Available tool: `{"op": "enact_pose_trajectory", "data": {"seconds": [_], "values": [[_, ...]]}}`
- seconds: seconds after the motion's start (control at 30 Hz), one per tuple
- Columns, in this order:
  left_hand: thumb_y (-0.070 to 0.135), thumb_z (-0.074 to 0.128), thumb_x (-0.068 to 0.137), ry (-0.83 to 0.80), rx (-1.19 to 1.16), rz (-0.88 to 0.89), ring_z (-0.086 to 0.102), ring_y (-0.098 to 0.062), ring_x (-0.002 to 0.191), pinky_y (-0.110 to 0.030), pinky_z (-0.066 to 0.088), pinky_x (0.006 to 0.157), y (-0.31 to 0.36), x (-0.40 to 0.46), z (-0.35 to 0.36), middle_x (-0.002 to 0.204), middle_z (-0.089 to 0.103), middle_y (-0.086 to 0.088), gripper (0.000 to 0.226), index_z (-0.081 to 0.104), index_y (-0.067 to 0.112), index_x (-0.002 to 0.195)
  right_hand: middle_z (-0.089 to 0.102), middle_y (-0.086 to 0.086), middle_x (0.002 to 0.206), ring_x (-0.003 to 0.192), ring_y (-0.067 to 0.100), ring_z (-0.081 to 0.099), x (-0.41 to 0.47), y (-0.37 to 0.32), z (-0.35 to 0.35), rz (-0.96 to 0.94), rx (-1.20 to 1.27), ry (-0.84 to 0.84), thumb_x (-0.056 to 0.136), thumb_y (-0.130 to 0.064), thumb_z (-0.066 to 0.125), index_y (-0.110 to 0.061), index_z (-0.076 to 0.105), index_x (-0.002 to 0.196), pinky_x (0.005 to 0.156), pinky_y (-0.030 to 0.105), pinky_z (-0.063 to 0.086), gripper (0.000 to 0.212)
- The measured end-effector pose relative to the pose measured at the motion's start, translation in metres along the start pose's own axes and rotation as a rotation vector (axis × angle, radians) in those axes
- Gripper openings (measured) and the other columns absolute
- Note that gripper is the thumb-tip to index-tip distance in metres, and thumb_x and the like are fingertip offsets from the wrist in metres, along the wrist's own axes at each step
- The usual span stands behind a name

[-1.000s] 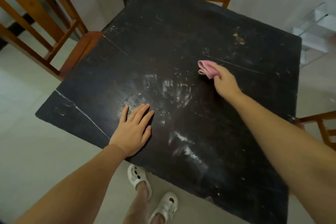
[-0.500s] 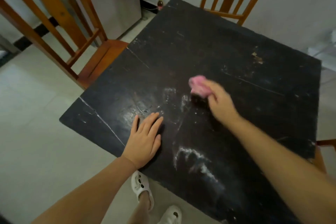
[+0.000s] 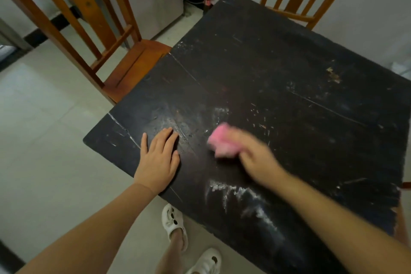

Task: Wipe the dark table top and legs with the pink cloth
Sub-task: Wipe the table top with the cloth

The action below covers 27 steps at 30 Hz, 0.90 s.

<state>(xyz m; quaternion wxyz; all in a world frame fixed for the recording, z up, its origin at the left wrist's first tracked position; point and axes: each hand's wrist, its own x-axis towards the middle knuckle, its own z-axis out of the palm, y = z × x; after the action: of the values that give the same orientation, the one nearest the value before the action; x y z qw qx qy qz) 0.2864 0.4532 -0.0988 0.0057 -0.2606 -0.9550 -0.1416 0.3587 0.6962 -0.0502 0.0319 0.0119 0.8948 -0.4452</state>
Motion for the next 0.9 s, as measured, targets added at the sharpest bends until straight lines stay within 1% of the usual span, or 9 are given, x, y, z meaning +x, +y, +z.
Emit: {"op": "enact_pose_trajectory", "data": {"seconds": [0.07, 0.2, 0.37, 0.47, 0.53, 0.6, 0.67, 0.8, 0.9], "values": [[0.032, 0.027, 0.092, -0.001, -0.002, -0.006, 0.034, -0.022, 0.125, -0.056, 0.016, 0.110, -0.001, 0.000, 0.000, 0.133, 0.049, -0.013, 0.047, 0.047, 0.008, 0.128, 0.048, 0.011, 0.137, 0.129, 0.023, 0.042, 0.055, 0.019, -0.031, 0.116, -0.099, 0.216, 0.079, 0.007, 0.039, -0.011, 0.049, 0.132, 0.109, 0.014, 0.021, 0.057], [0.031, 0.028, 0.092, 0.024, -0.030, -0.009, 0.032, -0.021, 0.126, -0.055, 0.015, 0.109, 0.000, 0.001, -0.001, 0.134, 0.048, -0.013, 0.047, 0.047, 0.008, 0.128, 0.038, 0.014, 0.146, 0.137, 0.027, 0.033, 0.111, 0.031, -0.035, 0.231, -0.212, 0.238, 0.087, 0.011, 0.040, -0.008, 0.044, 0.137, 0.106, 0.014, 0.014, 0.055], [0.029, 0.029, 0.091, 0.028, -0.101, -0.026, 0.032, -0.020, 0.128, -0.050, 0.013, 0.113, -0.002, 0.001, -0.001, 0.137, 0.046, -0.012, 0.046, 0.043, 0.009, 0.129, 0.033, 0.005, 0.150, 0.142, 0.017, 0.022, 0.023, -0.004, 0.043, -0.211, -0.233, -0.256, 0.083, -0.001, 0.035, -0.010, 0.047, 0.135, 0.117, 0.028, 0.008, 0.055], [0.029, 0.029, 0.091, 0.029, -0.102, -0.017, 0.032, -0.020, 0.128, -0.048, 0.011, 0.111, -0.003, 0.000, -0.001, 0.137, 0.046, -0.012, 0.045, 0.041, 0.009, 0.130, 0.035, -0.004, 0.147, 0.140, 0.002, 0.020, -0.007, -0.010, 0.040, -0.237, -0.120, -0.461, 0.080, 0.004, 0.042, -0.013, 0.049, 0.134, 0.116, 0.019, 0.009, 0.058], [0.029, 0.029, 0.091, 0.019, -0.103, -0.022, 0.033, -0.020, 0.128, -0.047, 0.011, 0.111, -0.002, 0.000, -0.002, 0.137, 0.046, -0.011, 0.045, 0.040, 0.010, 0.130, 0.048, 0.005, 0.137, 0.132, 0.001, 0.035, 0.024, -0.013, 0.021, -0.139, -0.042, -0.278, 0.077, 0.003, 0.039, -0.007, 0.054, 0.127, 0.111, 0.012, 0.017, 0.053], [0.030, 0.028, 0.092, 0.010, -0.104, -0.033, 0.032, -0.019, 0.129, -0.047, 0.011, 0.111, -0.002, 0.000, -0.002, 0.138, 0.045, -0.010, 0.046, 0.041, 0.010, 0.131, 0.052, 0.014, 0.131, 0.127, 0.015, 0.044, 0.083, 0.004, -0.006, -0.005, -0.107, 0.027, 0.076, 0.008, 0.041, -0.004, 0.055, 0.124, 0.107, 0.006, 0.018, 0.052], [0.031, 0.027, 0.093, 0.006, -0.107, -0.046, 0.032, -0.018, 0.130, -0.047, 0.011, 0.111, -0.002, 0.000, -0.001, 0.138, 0.045, -0.009, 0.046, 0.041, 0.010, 0.131, 0.049, 0.017, 0.137, 0.131, 0.027, 0.041, 0.135, 0.025, -0.028, 0.082, -0.237, 0.144, 0.079, 0.015, 0.043, -0.003, 0.053, 0.128, 0.107, 0.007, 0.014, 0.053], [0.030, 0.027, 0.093, 0.022, -0.139, -0.041, 0.032, -0.018, 0.130, -0.046, 0.011, 0.112, -0.002, 0.001, -0.003, 0.138, 0.045, -0.010, 0.045, 0.038, 0.011, 0.132, 0.044, 0.024, 0.139, 0.134, 0.033, 0.034, 0.142, 0.027, 0.004, -0.077, -0.392, 0.082, 0.076, 0.015, 0.040, 0.001, 0.055, 0.126, 0.114, 0.022, 0.009, 0.053], [0.027, 0.030, 0.091, 0.121, -0.231, -0.087, 0.031, -0.017, 0.132, -0.048, 0.009, 0.113, -0.004, 0.001, -0.008, 0.138, 0.045, -0.010, 0.045, 0.037, 0.013, 0.132, 0.037, 0.012, 0.145, 0.139, 0.023, 0.026, 0.083, 0.003, 0.050, -0.297, -0.340, -0.197, 0.075, 0.000, 0.033, -0.009, 0.053, 0.129, 0.117, 0.027, 0.008, 0.058]]}}
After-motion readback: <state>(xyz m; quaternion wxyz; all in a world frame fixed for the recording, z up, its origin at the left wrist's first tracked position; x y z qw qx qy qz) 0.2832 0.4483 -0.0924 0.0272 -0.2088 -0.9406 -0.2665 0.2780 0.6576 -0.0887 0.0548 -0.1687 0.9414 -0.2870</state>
